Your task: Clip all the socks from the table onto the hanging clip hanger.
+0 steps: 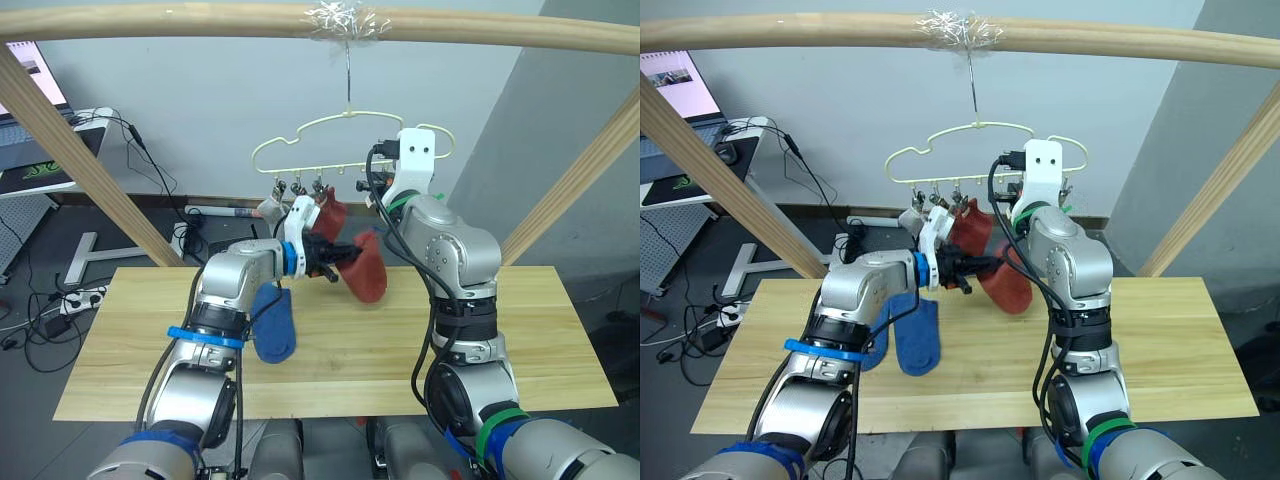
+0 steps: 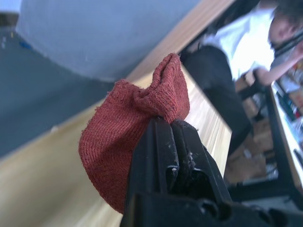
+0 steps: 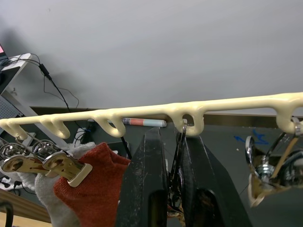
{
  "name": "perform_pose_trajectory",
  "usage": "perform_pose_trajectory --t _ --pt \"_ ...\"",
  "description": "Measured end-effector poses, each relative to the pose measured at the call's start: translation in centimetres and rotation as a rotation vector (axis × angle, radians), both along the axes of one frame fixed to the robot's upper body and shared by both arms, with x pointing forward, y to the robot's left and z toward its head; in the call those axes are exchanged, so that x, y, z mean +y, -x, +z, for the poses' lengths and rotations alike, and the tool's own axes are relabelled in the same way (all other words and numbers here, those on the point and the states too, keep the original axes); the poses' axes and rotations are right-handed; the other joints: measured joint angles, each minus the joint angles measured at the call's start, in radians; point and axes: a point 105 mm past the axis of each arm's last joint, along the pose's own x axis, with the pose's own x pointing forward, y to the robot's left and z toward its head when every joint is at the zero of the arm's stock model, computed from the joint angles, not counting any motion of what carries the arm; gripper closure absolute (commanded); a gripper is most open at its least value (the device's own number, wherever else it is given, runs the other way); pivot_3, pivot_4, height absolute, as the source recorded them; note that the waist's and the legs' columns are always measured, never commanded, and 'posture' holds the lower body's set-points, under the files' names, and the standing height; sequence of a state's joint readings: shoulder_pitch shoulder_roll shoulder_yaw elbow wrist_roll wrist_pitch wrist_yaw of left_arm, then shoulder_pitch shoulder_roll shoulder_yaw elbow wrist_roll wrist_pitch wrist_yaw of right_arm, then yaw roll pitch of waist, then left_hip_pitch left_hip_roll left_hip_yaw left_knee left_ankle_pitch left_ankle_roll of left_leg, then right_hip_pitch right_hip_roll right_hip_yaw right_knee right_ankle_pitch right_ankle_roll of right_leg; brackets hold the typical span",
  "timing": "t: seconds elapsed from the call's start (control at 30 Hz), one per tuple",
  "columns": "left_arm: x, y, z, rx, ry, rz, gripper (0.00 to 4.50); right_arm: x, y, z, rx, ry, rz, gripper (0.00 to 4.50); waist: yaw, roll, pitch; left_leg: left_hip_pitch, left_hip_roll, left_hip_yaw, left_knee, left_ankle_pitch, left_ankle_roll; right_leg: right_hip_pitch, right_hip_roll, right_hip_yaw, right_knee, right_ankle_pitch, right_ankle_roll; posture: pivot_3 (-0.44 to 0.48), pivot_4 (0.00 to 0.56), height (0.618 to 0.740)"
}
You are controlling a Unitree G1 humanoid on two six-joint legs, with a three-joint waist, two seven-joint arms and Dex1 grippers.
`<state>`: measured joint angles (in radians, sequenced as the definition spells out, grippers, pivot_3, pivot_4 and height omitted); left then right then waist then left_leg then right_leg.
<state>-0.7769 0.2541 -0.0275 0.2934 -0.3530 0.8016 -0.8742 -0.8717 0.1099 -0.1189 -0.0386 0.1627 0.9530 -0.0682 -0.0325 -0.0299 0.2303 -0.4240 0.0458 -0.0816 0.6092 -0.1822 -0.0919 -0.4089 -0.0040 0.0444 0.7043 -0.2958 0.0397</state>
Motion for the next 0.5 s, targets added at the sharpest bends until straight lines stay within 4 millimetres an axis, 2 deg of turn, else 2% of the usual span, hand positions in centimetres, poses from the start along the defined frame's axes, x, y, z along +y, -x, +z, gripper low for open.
perform_pose_trajectory --t 0.17,0.5 --pt "-0.3 -0.6 1.6 -0.017 0.046 0.023 4.49 0.1 0.1 0.0 0.006 -0.01 0.011 4.48 0.0 0.0 0.0 -0.001 0.0 0.0 0.0 0.0 0.0 0.0 0.0 0.0 -0.001 0.0 0.0 0.039 0.188 0.74" --pt "-0.1 -0.8 1.2 0.003 0.046 0.041 4.49 0.1 0.1 0.0 0.007 -0.009 0.009 4.48 0.0 0.0 0.0 -0.001 0.0 0.0 -0.001 0.0 0.0 0.0 0.0 0.0 -0.003 0.0 0.0 0.034 0.186 0.74"
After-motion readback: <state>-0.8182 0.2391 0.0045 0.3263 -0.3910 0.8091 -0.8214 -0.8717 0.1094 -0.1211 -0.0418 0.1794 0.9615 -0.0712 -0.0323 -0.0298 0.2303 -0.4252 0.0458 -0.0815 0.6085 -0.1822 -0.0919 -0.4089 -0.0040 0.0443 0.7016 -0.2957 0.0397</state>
